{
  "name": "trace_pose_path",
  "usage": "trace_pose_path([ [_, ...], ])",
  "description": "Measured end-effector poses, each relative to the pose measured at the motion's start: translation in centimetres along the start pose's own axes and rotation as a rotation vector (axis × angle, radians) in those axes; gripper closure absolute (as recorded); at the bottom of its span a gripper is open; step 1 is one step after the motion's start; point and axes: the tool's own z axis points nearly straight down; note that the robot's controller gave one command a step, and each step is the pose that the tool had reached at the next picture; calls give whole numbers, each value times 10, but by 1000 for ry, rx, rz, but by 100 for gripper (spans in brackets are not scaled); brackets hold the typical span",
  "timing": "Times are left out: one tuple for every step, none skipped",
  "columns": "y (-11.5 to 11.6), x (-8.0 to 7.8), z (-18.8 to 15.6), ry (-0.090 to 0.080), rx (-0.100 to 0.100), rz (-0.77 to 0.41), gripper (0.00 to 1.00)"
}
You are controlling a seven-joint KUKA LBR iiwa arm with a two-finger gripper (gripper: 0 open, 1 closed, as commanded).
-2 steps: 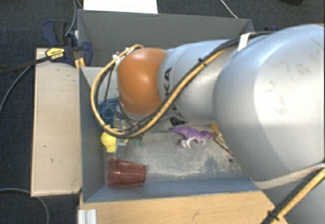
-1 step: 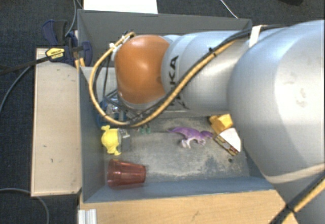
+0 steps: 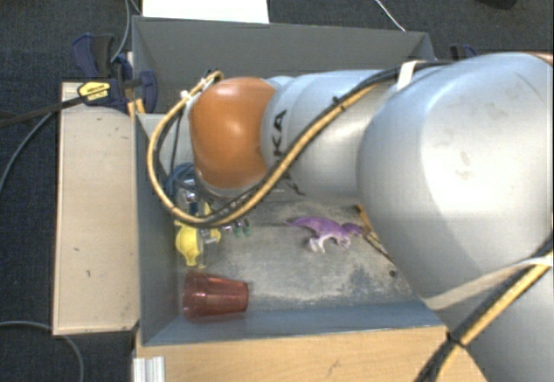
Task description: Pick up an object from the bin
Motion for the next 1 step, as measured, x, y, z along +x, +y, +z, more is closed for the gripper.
trace_pose_path([
  [1,-2,11,-10,4,-223,100],
])
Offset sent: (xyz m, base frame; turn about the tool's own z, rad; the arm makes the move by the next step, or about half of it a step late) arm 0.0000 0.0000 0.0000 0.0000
